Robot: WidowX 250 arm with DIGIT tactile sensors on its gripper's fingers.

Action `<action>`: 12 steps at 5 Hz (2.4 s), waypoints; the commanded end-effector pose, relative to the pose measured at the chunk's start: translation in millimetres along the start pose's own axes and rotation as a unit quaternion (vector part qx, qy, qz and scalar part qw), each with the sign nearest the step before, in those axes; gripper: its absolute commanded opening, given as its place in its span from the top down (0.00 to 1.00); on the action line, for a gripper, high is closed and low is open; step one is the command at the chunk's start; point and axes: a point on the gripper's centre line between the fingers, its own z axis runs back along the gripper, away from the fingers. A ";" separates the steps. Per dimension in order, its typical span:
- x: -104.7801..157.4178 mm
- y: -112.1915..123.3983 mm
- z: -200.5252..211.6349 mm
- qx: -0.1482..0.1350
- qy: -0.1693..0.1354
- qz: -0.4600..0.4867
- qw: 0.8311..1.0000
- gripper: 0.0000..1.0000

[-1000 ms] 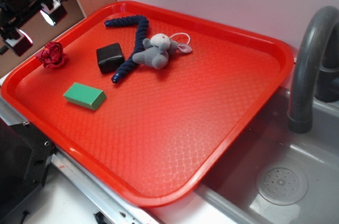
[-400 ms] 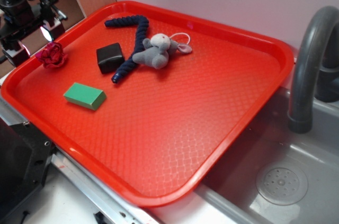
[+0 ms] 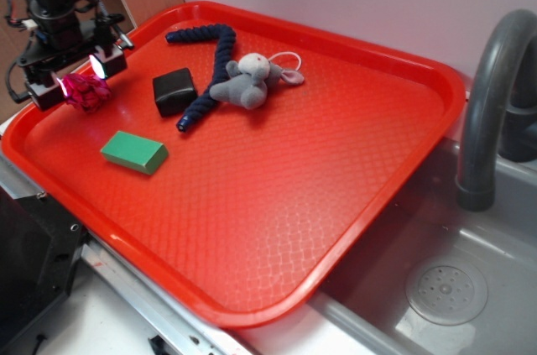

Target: Grab the red paper.

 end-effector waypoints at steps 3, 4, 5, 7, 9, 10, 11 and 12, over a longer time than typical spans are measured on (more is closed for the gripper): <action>3.5 4.7 -6.3 0.074 0.011 0.007 0.997 1.00; 3.2 3.6 -5.3 0.073 0.008 0.003 0.997 1.00; 4.3 3.1 9.2 0.047 0.012 -0.010 0.999 1.00; 1.1 -5.5 104.6 -0.162 0.115 -0.114 0.973 1.00; -40.5 4.8 210.4 -0.261 0.194 -0.340 0.882 1.00; -61.8 30.5 243.0 -0.293 0.172 -0.450 0.826 1.00; -58.9 28.5 232.2 -0.288 0.174 -0.500 0.798 1.00; -56.3 26.2 226.5 -0.278 0.169 -0.493 0.807 1.00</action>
